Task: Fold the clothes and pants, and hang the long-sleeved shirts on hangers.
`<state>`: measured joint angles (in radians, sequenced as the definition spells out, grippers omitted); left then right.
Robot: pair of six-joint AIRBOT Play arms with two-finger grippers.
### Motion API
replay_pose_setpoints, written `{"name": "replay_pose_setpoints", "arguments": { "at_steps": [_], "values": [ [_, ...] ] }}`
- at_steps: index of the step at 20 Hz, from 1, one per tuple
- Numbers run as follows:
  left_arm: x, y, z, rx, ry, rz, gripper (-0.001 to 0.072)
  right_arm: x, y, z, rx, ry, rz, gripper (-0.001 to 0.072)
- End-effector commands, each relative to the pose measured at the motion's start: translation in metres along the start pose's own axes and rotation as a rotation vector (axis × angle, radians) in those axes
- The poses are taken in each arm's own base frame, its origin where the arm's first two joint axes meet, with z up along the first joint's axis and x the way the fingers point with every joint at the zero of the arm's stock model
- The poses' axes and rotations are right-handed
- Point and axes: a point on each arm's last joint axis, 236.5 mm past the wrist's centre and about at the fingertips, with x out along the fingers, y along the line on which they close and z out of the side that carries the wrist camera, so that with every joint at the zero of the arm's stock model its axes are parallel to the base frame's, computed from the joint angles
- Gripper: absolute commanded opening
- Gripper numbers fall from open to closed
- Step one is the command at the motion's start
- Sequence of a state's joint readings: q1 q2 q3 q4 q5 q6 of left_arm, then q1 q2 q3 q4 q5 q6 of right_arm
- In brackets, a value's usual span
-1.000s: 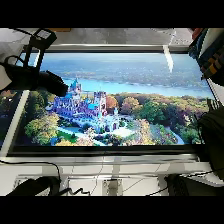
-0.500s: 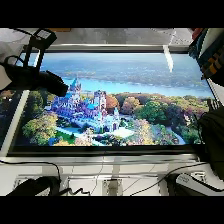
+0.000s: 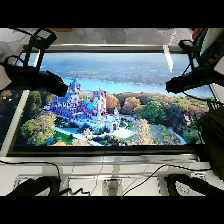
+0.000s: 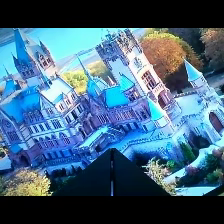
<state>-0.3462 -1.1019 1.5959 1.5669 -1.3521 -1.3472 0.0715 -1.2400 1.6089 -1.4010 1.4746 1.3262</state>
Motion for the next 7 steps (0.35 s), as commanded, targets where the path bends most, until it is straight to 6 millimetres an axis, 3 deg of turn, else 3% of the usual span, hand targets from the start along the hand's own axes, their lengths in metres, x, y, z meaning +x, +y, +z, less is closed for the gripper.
{"name": "replay_pose_setpoints", "arguments": {
  "at_steps": [1, 7],
  "values": [
    [0.0004, 0.0004, -0.0002, 0.0, 0.001, 0.001, 0.0014, 0.0026, 0.0054, -0.0026, -0.057, 0.03, -0.06, 0.0036],
    [0.0004, 0.0005, -0.0002, 0.0, 0.001, 0.001, 0.0014, 0.0029, 0.0111, -0.0015, -0.054, 0.024, -0.036, 0.0036]
  ]
}}
